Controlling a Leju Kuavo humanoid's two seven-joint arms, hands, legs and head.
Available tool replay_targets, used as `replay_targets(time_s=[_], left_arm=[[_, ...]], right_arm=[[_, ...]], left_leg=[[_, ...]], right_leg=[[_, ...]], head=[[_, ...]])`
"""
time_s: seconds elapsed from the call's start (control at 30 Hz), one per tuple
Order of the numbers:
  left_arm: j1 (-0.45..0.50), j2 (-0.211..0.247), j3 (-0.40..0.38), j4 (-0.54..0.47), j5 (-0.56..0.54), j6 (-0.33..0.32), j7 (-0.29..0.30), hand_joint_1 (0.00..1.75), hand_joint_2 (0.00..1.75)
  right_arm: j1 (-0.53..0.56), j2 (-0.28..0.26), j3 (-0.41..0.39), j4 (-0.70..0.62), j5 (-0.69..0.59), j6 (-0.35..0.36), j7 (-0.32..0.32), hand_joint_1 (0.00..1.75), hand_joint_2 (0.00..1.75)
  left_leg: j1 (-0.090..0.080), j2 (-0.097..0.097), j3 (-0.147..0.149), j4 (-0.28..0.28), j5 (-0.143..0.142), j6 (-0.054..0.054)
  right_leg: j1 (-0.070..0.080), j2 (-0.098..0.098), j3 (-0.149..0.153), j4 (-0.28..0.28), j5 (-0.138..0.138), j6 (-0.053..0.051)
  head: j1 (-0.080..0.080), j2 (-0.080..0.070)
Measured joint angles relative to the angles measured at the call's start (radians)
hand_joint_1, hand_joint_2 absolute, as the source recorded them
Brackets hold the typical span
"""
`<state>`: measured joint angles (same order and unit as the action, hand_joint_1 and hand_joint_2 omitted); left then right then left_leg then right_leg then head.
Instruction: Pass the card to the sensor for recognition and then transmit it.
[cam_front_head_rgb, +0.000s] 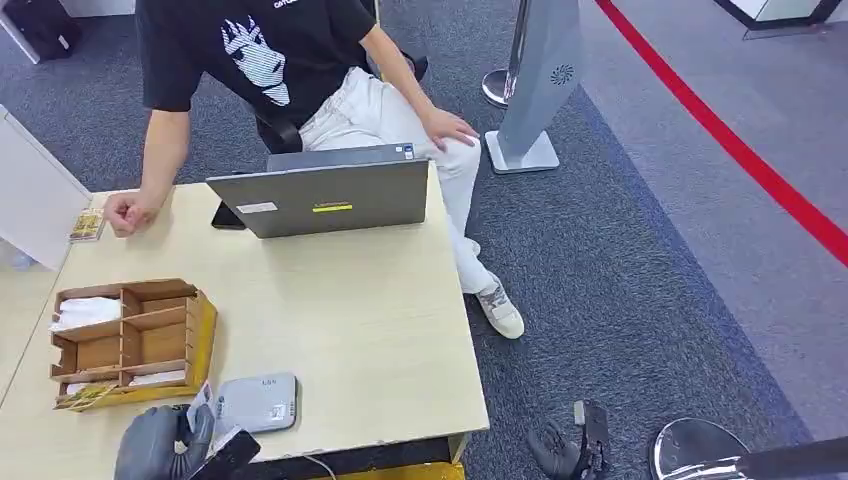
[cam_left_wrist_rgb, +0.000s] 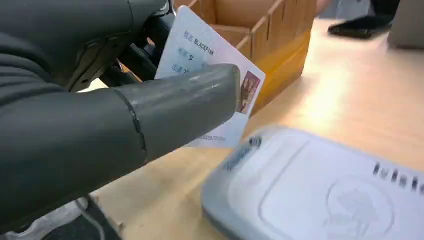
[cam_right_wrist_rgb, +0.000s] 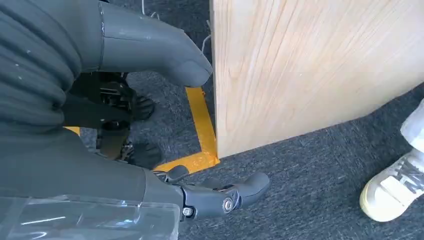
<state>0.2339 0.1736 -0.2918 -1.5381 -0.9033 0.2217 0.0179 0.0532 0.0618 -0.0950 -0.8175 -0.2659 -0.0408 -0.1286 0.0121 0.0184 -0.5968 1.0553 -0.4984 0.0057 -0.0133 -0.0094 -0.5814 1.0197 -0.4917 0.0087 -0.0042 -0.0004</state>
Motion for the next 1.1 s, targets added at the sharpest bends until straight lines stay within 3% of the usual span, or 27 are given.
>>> replay_targets(time_s=[0.2,0.47,1.1], left_arm=[[-0.021,-0.005,0.0,-0.074,-0.003,0.043,-0.052,1.75,1.75],[-0.108,-0.006,0.023,-0.171,-0.051,0.03,-0.075,1.75,1.75],[-0.282,0.067,0.161,-0.096,-0.052,0.008,-0.047,1.75,1.75]], right_arm=[[0.008,0.0,0.0,-0.002,-0.016,-0.002,-0.007,0.0,1.75],[0.01,0.0,0.0,-0.002,-0.011,0.002,-0.015,0.0,1.75],[0.006,0.0,0.003,0.035,-0.009,0.027,-0.036,0.0,1.75]], left_leg=[[0.0,0.0,0.0,0.0,0.0,0.0],[0.0,-0.001,0.0,0.0,0.001,0.0],[0.0,0.001,0.0,0.0,0.001,-0.001]], right_leg=[[0.0,0.0,0.0,0.0,0.0,0.0],[0.0,-0.001,0.001,0.0,0.0,0.0],[0.0,0.001,0.0,0.001,0.001,-0.001]], head=[[0.0,0.0],[0.0,0.0],[0.0,0.0]])
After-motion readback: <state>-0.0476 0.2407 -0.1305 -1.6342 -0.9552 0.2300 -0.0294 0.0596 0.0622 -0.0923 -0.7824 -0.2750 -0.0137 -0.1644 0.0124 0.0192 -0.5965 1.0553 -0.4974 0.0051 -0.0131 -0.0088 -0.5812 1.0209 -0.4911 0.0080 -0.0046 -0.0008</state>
